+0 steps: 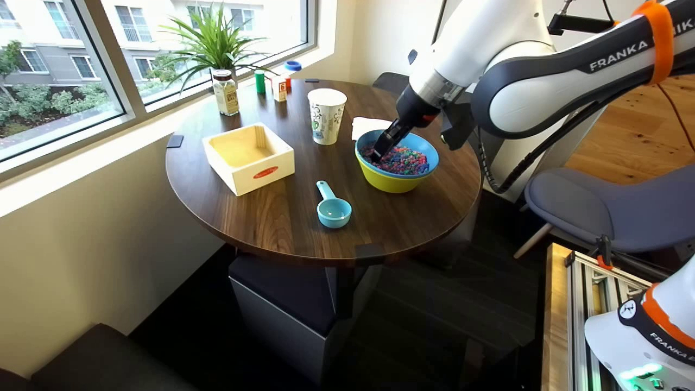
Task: Put cereal grains on the paper towel
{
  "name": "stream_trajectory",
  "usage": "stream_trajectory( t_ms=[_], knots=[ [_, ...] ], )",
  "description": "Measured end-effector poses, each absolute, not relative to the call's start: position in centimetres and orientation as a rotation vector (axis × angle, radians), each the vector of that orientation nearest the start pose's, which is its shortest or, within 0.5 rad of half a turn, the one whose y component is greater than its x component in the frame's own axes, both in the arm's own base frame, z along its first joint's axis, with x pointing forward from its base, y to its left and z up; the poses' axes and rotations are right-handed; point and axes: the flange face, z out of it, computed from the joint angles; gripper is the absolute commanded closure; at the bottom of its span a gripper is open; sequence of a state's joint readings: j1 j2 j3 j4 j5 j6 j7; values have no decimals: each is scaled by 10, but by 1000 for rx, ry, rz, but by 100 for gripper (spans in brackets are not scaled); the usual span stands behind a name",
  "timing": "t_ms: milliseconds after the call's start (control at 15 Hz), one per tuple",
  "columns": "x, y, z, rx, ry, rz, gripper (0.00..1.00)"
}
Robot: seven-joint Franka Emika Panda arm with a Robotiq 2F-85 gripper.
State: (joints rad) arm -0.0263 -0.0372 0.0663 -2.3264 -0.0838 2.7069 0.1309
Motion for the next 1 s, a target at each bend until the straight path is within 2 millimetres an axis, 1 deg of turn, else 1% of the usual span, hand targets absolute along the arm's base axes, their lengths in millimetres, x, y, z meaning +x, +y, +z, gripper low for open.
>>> stream_trajectory(
  t_ms=[67,133,267,333,667,1000],
  knots=[
    [537,25,399,-3089,34,-659,95],
    [537,24,399,-3089,34,-659,100],
    [538,24,400,-3088,35,-662,100],
    [538,24,400,-3088,36,-664,97],
    [541,20,406,-3086,45,-681,97],
    [542,14,421,-3077,64,-727,97]
  ],
)
